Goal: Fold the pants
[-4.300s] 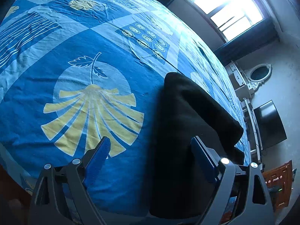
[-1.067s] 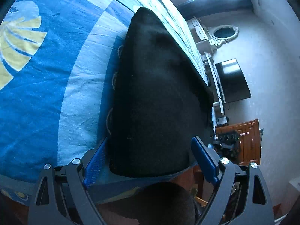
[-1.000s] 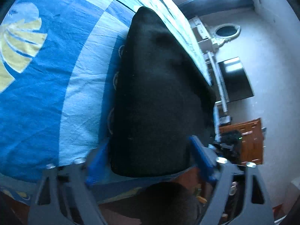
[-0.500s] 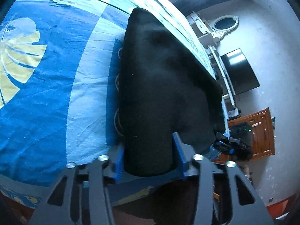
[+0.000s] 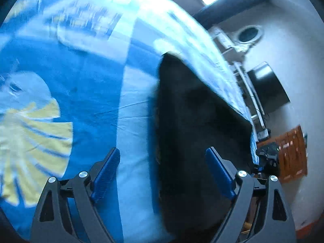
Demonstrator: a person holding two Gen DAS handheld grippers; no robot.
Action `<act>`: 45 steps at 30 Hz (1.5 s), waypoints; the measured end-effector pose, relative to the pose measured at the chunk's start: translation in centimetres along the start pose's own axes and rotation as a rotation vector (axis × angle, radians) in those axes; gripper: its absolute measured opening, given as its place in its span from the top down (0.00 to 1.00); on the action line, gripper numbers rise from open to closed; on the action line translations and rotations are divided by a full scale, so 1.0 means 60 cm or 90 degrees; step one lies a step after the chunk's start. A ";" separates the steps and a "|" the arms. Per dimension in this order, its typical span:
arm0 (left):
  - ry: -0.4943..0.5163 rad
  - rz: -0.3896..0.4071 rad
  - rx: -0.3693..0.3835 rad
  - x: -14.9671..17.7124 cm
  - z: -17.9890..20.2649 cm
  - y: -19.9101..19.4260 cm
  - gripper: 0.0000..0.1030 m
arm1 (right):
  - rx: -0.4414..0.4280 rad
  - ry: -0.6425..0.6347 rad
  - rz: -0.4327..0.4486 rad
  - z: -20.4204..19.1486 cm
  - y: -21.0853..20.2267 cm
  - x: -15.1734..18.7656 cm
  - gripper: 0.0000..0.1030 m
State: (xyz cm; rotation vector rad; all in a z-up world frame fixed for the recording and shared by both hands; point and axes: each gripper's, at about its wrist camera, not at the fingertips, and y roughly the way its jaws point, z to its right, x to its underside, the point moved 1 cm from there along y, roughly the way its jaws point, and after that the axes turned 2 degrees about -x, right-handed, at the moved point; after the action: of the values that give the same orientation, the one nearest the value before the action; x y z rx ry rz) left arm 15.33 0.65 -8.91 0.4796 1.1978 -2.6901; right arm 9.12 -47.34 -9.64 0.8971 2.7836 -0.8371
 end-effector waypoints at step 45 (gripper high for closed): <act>0.183 0.052 -0.126 -0.129 0.115 0.062 0.74 | 0.000 -0.097 -0.015 -0.079 0.118 -0.086 0.65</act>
State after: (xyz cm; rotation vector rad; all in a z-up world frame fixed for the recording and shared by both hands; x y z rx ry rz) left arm 22.05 -6.88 -4.45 0.8844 1.4629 -2.4594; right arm 17.68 -42.68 -7.71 0.7663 2.6677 -0.8703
